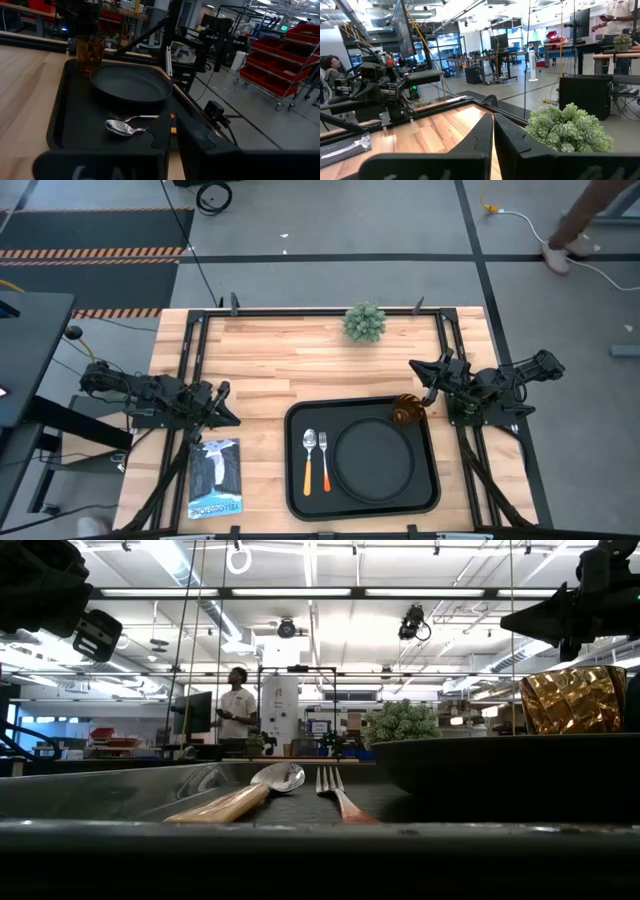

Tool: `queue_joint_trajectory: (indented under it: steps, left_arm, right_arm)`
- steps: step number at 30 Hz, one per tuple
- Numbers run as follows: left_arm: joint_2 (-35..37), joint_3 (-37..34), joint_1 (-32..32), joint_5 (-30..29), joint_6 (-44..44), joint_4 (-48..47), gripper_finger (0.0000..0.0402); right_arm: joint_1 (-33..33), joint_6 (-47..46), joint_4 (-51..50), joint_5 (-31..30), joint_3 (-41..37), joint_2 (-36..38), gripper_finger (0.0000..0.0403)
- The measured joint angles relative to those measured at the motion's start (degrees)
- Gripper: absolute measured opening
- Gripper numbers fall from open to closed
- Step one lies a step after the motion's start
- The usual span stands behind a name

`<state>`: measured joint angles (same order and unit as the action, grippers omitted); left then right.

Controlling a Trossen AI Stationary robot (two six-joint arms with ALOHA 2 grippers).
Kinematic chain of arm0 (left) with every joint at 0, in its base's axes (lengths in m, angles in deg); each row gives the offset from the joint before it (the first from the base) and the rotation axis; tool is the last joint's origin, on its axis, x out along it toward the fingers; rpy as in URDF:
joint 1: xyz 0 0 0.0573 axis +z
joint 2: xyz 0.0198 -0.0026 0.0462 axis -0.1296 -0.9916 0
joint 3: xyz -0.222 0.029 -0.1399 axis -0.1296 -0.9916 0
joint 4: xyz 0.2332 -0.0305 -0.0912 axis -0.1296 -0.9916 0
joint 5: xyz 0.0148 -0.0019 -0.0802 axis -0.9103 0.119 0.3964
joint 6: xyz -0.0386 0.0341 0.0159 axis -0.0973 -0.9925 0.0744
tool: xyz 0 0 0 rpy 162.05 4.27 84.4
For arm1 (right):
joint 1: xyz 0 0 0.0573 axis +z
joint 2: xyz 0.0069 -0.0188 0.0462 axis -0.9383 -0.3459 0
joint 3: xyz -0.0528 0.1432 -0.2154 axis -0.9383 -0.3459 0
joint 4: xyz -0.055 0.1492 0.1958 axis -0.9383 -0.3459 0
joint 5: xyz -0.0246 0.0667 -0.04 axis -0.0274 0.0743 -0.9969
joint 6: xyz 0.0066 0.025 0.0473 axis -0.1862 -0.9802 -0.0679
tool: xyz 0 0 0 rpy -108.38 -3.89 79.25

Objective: Pick and place plate/cup/fork/spoon on tray
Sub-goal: Return to Home Position

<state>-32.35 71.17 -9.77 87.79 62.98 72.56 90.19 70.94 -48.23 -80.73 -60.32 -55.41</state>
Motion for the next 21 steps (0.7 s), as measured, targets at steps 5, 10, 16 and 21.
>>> queue_joint_trajectory:
  steps: [5,10,16,21]
  left_arm:
    - [0.0,0.0,0.0,0.0,0.0,0.0,0.0036]
    - [0.0,0.0,0.0,0.0,0.0,0.0,0.0036]
    - [0.0,0.0,0.0,0.0,0.0,0.0,0.0036]
    - [0.0,0.0,0.0,0.0,0.0,0.0,0.0036]
  right_arm:
    - [0.0,0.0,0.0,0.0,0.0,0.0,0.0023]
    - [0.0,0.0,0.0,0.0,0.0,0.0,0.0023]
    - [0.0,0.0,0.0,0.0,0.0,0.0,0.0023]
    - [0.0,0.0,0.0,0.0,0.0,0.0,0.0023]
